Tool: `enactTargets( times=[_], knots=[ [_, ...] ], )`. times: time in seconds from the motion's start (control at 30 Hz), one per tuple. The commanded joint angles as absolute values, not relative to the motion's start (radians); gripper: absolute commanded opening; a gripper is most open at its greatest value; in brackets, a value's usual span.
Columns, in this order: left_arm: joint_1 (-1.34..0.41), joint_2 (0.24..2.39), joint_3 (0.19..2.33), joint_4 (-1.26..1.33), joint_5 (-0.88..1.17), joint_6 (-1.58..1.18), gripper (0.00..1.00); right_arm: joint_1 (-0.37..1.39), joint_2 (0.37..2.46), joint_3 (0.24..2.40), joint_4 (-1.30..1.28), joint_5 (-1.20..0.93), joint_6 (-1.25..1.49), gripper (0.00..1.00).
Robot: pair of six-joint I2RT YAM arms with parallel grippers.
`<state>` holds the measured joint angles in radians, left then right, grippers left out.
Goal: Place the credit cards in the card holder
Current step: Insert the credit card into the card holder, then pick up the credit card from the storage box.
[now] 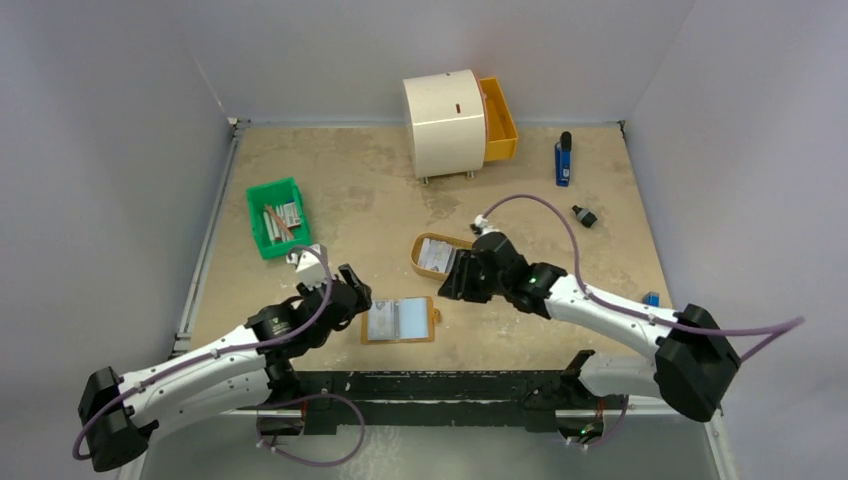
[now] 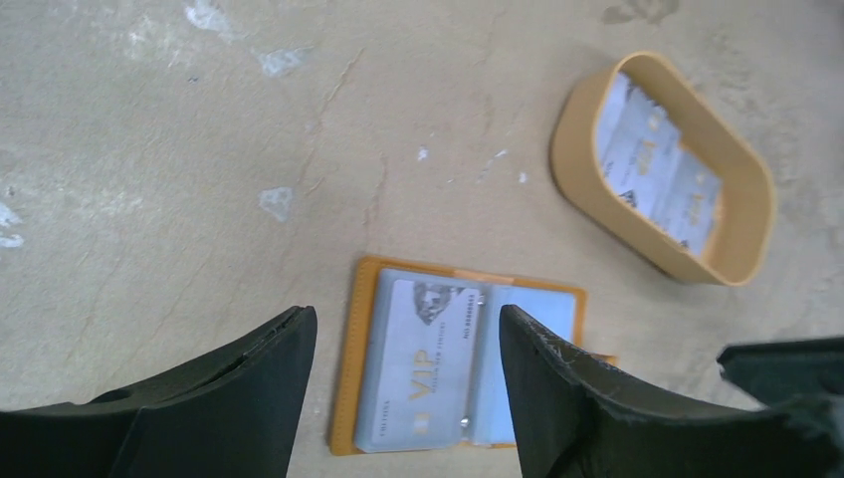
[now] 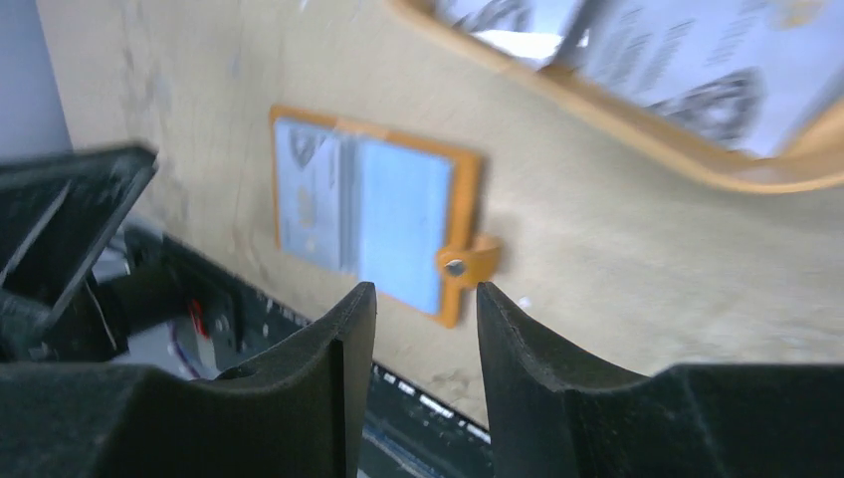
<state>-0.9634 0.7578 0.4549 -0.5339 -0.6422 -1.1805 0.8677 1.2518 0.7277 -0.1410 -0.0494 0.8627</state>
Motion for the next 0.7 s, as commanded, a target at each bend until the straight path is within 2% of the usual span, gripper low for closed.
enactTargets(
  times=[0.0,0.07,0.27,0.5,0.67],
  knots=[
    [-0.965,0.679,0.49,-0.45,-0.65,-1.084,0.7,0.716,1.161,0.677,-0.034,0.018,0.911,0.44],
    [-0.965,0.666,0.495,-0.45,-0.655,-1.074,0.72,0.67,1.174,0.695,-0.005,0.017,0.907,0.45],
    [-0.965,0.706,0.511,-0.47,-0.638,-1.073,0.73,0.592,1.355,0.823,-0.025,0.017,0.908,0.59],
    [-0.965,0.717,0.507,-0.505,-0.633,-1.092,0.73,0.565,1.524,0.895,0.027,-0.045,0.911,0.53],
    [-0.965,0.707,0.493,-0.505,-0.632,-1.101,0.73,0.563,1.601,0.915,0.053,-0.092,0.905,0.55]
  ],
)
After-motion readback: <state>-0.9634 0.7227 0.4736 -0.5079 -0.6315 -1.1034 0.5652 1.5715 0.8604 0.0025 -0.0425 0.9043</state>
